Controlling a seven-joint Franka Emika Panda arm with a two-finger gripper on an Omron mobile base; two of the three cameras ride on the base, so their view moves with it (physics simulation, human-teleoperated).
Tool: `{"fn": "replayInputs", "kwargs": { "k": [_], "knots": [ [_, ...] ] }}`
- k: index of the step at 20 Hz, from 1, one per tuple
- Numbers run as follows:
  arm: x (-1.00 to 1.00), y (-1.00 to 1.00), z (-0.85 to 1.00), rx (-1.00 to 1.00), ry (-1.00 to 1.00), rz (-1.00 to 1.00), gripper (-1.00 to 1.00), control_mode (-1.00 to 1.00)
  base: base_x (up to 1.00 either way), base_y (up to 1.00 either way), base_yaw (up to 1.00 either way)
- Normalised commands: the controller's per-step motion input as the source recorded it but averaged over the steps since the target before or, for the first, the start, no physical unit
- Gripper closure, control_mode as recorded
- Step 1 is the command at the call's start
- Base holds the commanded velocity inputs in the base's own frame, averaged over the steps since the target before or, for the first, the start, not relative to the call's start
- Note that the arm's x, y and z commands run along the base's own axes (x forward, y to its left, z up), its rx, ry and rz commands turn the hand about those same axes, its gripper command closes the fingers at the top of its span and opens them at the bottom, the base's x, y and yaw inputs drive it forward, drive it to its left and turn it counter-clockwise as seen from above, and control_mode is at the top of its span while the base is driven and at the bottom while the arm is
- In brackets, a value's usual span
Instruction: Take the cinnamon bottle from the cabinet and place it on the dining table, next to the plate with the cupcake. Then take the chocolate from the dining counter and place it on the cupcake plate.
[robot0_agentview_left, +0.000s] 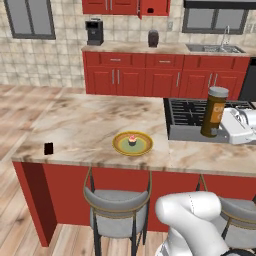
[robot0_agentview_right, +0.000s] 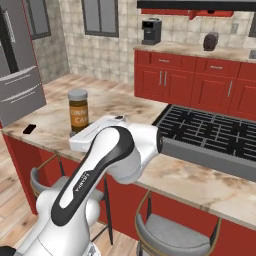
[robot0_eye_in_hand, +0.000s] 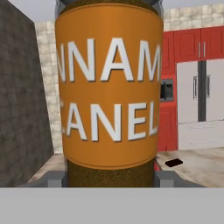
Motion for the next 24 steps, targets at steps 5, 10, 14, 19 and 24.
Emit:
{"fn": "replayInputs", "kwargs": {
  "k": [5,10,14,19,24],
  "knots": [
    [0.0,0.0,0.0,0.0,0.0,0.0,1.0,1.0,0.01,0.0,0.0],
    [0.0,0.0,0.0,0.0,0.0,0.0,1.0,1.0,0.02,0.0,0.0],
    [0.0,0.0,0.0,0.0,0.0,0.0,1.0,1.0,0.09,0.0,0.0],
    [0.32,-0.08,-0.26,0.0,0.12,-0.01,1.0,-1.0,0.11,0.0,0.0],
    [0.61,-0.18,-0.61,0.0,0.19,0.0,1.0,-1.0,0.0,0.0,0.0]
  ]
}}
